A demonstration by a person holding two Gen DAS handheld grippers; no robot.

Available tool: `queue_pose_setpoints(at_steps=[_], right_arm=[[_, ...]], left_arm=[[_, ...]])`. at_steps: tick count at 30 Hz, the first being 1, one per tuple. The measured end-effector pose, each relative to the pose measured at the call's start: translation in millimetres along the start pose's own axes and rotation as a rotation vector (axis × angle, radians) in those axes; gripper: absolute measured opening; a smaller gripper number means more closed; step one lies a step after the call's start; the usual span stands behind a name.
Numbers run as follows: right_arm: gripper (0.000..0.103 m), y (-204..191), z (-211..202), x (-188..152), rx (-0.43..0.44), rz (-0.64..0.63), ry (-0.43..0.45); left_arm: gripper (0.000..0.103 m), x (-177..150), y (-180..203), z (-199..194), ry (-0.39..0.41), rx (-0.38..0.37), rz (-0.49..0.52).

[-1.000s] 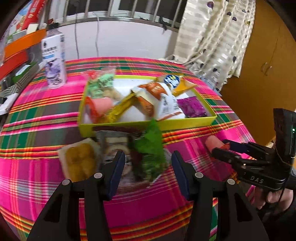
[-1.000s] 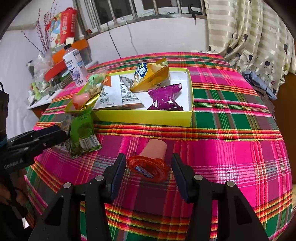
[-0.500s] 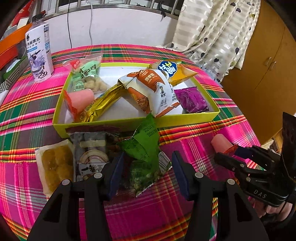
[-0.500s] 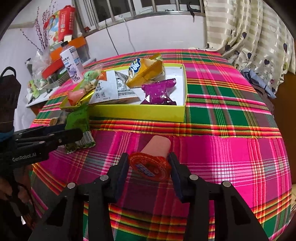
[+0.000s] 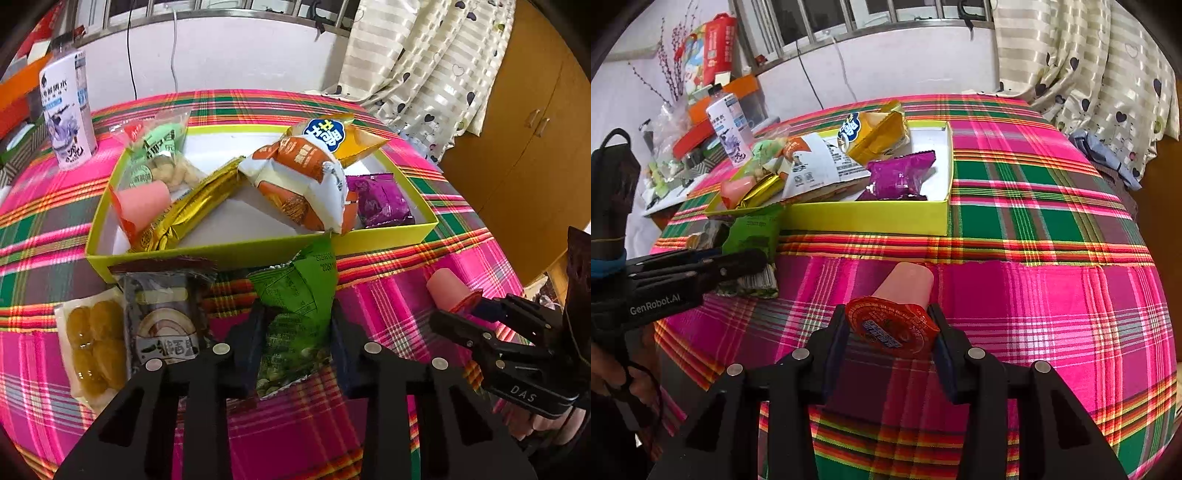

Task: Organize snacks
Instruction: 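Lift green bag with left gripper while right gripper lifts jelly cup toward tray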

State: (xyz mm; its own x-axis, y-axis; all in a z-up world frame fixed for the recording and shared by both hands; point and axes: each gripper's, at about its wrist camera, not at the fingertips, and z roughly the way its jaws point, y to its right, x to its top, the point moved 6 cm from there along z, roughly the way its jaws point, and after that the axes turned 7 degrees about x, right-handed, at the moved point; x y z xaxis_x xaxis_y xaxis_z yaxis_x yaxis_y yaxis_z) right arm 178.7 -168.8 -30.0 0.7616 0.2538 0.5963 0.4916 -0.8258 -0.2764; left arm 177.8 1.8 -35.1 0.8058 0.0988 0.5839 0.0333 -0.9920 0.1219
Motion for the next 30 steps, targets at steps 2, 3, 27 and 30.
queue_pose_setpoints(at_steps=[2,3,27,30], right_arm=[[0.04,0,-1,0,0.002,0.002,0.005],[0.04,0,-2,0,0.003,0.002,0.007],[0.04,-24,-39,11,0.013,-0.044,0.091],[0.04,-26,-41,13,0.012,-0.049,0.095]], left_arm=[[0.033,-1,1,-2,0.005,-0.004,0.005],[0.033,-2,1,-3,0.007,-0.004,0.007],[0.033,-2,-1,-60,0.127,-0.026,0.021],[0.033,-1,-3,-64,0.137,-0.026,0.016]])
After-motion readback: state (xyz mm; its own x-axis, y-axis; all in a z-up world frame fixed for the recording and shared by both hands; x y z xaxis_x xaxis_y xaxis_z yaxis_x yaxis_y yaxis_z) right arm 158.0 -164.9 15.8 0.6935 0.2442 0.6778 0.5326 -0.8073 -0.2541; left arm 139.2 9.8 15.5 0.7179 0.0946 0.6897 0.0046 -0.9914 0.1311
